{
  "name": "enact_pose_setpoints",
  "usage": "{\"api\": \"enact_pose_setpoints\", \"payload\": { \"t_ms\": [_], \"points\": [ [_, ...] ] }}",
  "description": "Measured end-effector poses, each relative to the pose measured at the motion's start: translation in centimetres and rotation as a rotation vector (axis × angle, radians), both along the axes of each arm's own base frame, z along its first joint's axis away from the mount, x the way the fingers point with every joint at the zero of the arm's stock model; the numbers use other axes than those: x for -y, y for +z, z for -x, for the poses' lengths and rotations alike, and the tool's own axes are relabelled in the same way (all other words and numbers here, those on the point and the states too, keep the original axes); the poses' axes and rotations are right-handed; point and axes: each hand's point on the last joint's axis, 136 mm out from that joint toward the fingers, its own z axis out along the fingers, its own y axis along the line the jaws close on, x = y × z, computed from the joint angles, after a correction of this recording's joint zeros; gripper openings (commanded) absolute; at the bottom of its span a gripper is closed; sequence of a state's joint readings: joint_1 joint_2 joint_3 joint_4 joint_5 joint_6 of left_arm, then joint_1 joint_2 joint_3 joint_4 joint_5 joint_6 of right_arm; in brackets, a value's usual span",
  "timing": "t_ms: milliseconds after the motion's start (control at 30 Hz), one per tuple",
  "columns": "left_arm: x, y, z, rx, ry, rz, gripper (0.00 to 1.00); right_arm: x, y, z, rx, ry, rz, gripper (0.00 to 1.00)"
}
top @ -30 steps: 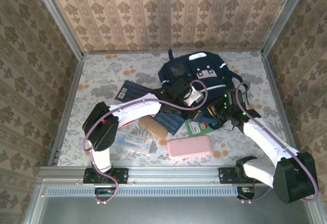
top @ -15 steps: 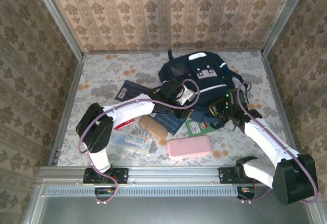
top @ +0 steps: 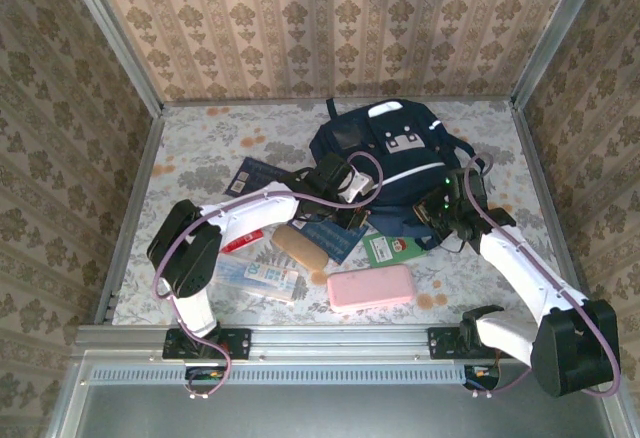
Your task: Pack the student bag
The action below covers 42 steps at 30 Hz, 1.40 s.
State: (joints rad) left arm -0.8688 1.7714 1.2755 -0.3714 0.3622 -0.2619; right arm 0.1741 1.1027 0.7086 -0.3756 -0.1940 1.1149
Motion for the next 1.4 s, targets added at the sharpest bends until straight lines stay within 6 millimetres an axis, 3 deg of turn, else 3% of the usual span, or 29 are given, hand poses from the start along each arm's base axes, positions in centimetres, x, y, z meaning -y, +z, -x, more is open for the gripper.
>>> {"api": "enact_pose_setpoints", "payload": {
  "t_ms": [100,200,300,500,833,1267,1400],
  "points": [
    [0.4,1.0,-0.3,0.011,0.000,0.015,0.00,0.1,0.6,0.0,0.001,0.019,0.020,0.38],
    [0.7,1.7,-0.5,0.017,0.000,0.022,0.00,0.2,1.8,0.0,0.007,0.029,0.031,0.48],
    [0.8,2.1,-0.5,0.017,0.001,0.024,0.00,0.4,3.2,0.4,0.023,0.036,0.039,0.51],
    [2.0,2.9,-0.3,0.019,-0.018,0.036,0.00,0.1,5.1,1.7,0.053,0.045,0.010,0.46],
    [4.7,3.2,0.8,0.016,-0.066,0.051,0.00,-2.7,5.0,2.4,0.017,0.070,-0.118,0.46],
    [5.6,3.5,1.8,0.011,-0.080,0.055,0.00,-3.2,2.7,0.8,-0.030,0.010,-0.153,0.45],
    [5.6,3.5,1.8,0.011,-0.079,0.055,0.00,-3.1,2.0,0.4,-0.048,-0.004,-0.147,0.36]
  ]
}}
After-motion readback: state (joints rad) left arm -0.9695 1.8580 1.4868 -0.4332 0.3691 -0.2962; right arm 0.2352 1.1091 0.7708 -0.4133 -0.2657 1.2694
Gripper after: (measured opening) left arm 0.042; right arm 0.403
